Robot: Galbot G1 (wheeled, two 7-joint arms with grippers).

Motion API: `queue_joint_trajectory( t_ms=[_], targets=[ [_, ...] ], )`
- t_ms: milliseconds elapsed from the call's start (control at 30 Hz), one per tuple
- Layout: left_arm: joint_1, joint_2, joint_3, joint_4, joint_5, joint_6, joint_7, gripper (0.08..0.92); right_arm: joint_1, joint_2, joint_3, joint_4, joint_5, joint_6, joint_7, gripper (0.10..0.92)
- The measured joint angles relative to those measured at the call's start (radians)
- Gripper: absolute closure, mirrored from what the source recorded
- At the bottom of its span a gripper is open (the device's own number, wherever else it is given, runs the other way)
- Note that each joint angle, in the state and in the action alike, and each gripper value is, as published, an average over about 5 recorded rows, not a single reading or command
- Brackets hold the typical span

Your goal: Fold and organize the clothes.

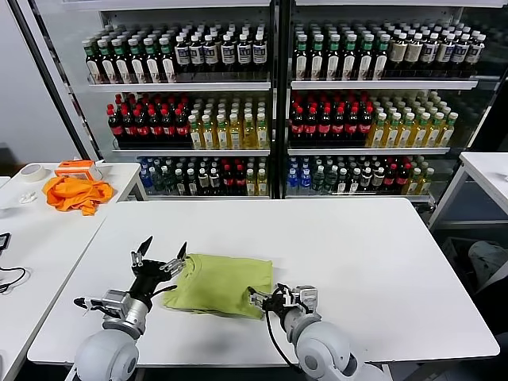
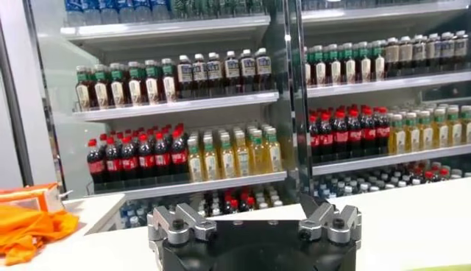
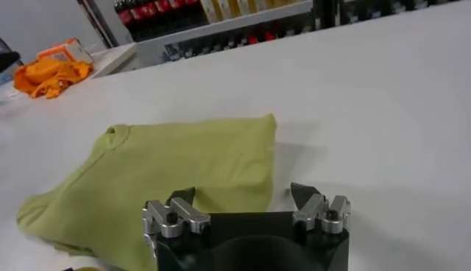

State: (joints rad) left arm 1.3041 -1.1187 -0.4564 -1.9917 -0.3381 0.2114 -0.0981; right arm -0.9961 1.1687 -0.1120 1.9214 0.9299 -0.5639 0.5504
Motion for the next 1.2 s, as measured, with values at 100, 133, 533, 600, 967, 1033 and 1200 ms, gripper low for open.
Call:
queue_joint_trajectory(
  t_ms=[100,133,533,600,967,1033,1200],
  targets=[
    [-0.001,-0.004,-0.001,0.004,0.001,0.001,-0.003,0.177,0.003,0.003,-0.004,-0.003,0.023,-0.001,0.014,0.261],
    [-0.002,-0.005,-0.001,0.005,0.001,0.001,-0.004,0.177,0.004,0.004,-0.006,-0.003,0.03,-0.002,0.018,0.293],
    [-0.005,-0.013,0.004,0.019,0.003,0.002,-0.006,0.177,0.013,0.021,-0.01,-0.024,0.077,-0.004,0.033,0.639],
    [-0.007,-0.012,0.003,0.021,0.003,0.002,-0.008,0.177,0.013,0.021,-0.01,-0.025,0.078,-0.003,0.031,0.691],
    [-0.017,0.005,0.005,0.027,0.0,0.007,-0.005,0.177,0.02,-0.014,0.034,0.019,0.04,-0.005,-0.031,0.917],
    [-0.02,0.007,0.007,0.03,0.001,0.007,-0.003,0.177,0.017,-0.035,0.055,0.036,0.034,-0.009,-0.059,0.917],
    [-0.028,0.012,0.017,0.038,0.003,0.001,0.005,0.177,-0.008,-0.114,0.132,0.06,0.014,-0.015,-0.166,0.917]
  ],
)
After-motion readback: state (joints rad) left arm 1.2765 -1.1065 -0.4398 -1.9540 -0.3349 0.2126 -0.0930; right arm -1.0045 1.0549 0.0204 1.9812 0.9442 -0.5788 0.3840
